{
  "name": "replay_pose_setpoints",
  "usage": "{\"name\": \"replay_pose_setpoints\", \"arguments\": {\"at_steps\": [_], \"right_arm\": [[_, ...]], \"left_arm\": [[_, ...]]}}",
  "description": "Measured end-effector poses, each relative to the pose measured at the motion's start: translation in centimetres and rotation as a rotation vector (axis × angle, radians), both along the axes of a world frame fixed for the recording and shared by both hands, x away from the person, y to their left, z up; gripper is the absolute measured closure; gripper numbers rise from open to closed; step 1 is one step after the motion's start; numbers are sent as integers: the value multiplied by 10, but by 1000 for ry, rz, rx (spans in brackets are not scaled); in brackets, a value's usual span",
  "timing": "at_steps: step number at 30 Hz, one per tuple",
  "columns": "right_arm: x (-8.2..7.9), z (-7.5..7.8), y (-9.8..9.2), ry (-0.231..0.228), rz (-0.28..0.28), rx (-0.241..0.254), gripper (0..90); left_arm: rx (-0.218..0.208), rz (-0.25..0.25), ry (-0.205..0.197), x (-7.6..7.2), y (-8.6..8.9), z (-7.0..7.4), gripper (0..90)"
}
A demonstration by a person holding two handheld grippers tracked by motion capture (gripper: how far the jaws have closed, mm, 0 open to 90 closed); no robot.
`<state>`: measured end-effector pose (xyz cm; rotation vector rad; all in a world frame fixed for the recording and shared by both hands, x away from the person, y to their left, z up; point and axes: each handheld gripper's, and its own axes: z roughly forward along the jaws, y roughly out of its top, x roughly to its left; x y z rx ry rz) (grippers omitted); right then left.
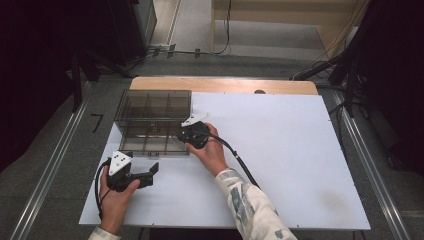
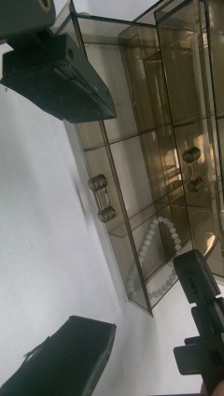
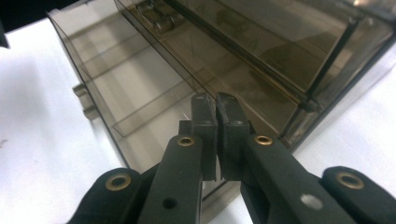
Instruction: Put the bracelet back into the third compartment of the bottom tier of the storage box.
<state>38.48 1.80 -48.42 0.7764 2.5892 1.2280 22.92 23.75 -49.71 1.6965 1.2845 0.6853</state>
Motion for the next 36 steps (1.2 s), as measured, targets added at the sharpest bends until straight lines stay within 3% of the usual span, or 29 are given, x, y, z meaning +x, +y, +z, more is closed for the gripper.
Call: {"name": "replay_pose_setpoints", "arguments": {"at_steps": [2,3,5,7,15,19,24,28,36], "right_arm": [[0,-1,0,3,0,-9,844],[0,-3,0,7,7,-17,767],[-1,-3,1,6,9,-23,720],[-2,-4,1,0,15,-31,727],[-6,2,0,-13,30,-13,629],[-8,3,-2,-11,35,2,532],[-12,4,-7,3,39,16,491],[-13,3,-10,18,39,41,364],[-15,5,-17,33,38,41,301]], "left_arm": [[0,0,1,0,0,0,13],[0,-1,1,0,0,0,13],[2,-2,1,0,0,0,13],[2,-2,1,0,0,0,13],[3,0,2,0,0,0,13],[4,0,1,0,0,-1,13],[4,0,1,0,0,-1,13],[5,1,1,0,0,-1,13],[5,4,4,0,0,-1,13]]}}
